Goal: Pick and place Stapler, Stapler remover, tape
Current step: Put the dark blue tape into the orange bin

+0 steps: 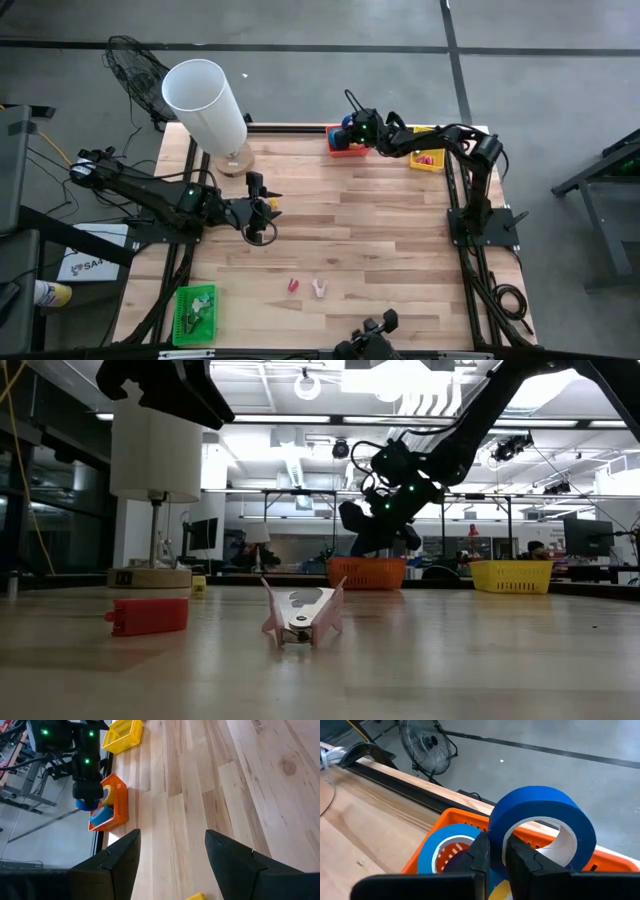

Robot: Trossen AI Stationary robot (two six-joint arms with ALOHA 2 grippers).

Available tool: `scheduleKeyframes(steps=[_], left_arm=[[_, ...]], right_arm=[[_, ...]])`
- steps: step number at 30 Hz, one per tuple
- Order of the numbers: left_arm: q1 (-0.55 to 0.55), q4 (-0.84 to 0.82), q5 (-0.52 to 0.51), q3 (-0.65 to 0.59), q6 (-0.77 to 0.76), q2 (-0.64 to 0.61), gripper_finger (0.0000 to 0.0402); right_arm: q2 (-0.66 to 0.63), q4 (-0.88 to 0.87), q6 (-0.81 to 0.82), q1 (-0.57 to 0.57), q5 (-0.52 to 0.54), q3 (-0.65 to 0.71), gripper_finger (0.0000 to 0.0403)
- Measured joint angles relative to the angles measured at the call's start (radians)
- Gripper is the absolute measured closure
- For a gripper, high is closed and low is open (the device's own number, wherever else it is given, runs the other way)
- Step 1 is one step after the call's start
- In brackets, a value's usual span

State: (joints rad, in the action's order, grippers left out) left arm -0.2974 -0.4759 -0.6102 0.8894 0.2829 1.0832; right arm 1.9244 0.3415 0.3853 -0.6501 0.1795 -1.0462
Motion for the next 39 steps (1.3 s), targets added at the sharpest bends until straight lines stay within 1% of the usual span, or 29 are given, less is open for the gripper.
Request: scheduleKeyframes(steps=[6,12,18,23,27,35,39], left_arm=[[0.000,0.000,0.002,0.000,0.000,0.000,0.0184],[0.000,0.001,0.020,0.000,0.000,0.000,0.0184],[0.000,0.001,0.020,0.000,0.000,0.000,0.0184],[0.000,0.001,0.020,0.000,0.000,0.000,0.0184],[0.000,0.001,0.021,0.000,0.000,0.000,0.0184],[0.000,-0.006,0.026,0.000,-0.001,0.000,0.0184],[0.000,-0.006,0.027,0.000,-0.004,0.000,0.0184]], right_arm=[[0.000,0.008,-0.015,0.000,0.027,0.000,0.0370],[0.001,0.037,-0.020,0.000,0.021,0.001,0.0373],[0.001,-0.013,-0.023,0.001,0.028,0.000,0.0368],[-0.002,-0.053,-0.031,0.012,0.013,-0.002,0.0371],[-0.002,-0.056,-0.036,0.016,-0.026,-0.002,0.0371],[-0.004,-0.058,-0.027,0.016,-0.165,-0.002,0.0371],[-0.004,-0.062,-0.027,0.017,-0.149,-0.001,0.0369]])
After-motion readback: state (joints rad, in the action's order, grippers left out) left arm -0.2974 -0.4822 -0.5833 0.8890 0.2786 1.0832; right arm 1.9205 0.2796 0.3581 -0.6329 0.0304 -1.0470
